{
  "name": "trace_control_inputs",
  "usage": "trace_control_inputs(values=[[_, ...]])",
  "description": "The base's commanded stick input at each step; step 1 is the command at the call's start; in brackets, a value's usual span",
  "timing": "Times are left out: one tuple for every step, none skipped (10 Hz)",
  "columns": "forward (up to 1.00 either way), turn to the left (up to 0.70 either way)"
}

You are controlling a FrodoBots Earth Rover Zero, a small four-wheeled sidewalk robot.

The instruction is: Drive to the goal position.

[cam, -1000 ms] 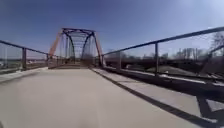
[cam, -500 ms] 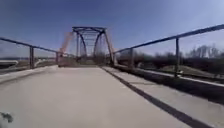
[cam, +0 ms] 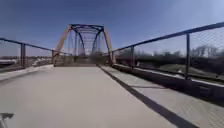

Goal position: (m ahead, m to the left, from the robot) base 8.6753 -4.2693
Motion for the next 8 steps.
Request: trace_control_inputs(values=[[1.0,0.0],[1.0,0.0],[1.0,0.0],[1.0,0.0],[1.0,0.0],[1.0,0.0],[1.0,0.0],[1.0,0.0]])
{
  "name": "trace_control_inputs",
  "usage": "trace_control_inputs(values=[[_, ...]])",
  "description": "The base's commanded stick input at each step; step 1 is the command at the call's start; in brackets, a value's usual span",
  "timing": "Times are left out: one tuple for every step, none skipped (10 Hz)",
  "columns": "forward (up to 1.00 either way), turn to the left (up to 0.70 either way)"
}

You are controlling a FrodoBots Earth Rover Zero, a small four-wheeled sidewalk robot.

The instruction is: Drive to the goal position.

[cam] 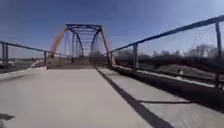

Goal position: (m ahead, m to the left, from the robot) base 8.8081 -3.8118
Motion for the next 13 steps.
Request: trace_control_inputs(values=[[1.0,0.0],[1.0,0.01],[1.0,0.03],[1.0,0.19],[1.0,0.31],[1.0,0.38],[1.0,0.39],[1.0,0.4],[1.0,0.4],[1.0,0.4],[1.0,0.4],[1.0,0.4],[1.0,0.4]])
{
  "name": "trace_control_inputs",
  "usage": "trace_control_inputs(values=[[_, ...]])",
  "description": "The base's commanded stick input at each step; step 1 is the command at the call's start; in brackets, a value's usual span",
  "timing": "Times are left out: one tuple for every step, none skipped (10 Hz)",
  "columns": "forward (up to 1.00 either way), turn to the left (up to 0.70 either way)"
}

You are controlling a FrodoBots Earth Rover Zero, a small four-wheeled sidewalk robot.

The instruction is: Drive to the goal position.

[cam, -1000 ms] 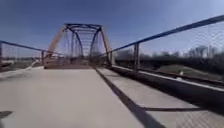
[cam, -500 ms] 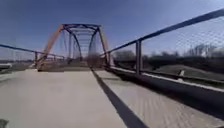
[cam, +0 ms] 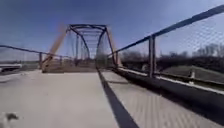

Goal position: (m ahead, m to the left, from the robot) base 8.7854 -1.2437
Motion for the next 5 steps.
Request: trace_control_inputs(values=[[1.0,0.4],[1.0,0.34],[1.0,0.22],[1.0,0.06],[1.0,0.0]])
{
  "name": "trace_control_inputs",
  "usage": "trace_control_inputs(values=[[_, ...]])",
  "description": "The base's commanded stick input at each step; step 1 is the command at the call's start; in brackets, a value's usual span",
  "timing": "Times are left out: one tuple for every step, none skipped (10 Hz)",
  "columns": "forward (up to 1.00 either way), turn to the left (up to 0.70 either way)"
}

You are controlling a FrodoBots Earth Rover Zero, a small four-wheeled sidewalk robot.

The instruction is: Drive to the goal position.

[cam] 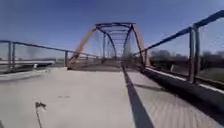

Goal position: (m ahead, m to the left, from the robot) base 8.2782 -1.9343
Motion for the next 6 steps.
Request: trace_control_inputs(values=[[1.0,0.0],[1.0,0.0],[1.0,0.0],[1.0,0.0],[1.0,0.0],[1.0,0.0]])
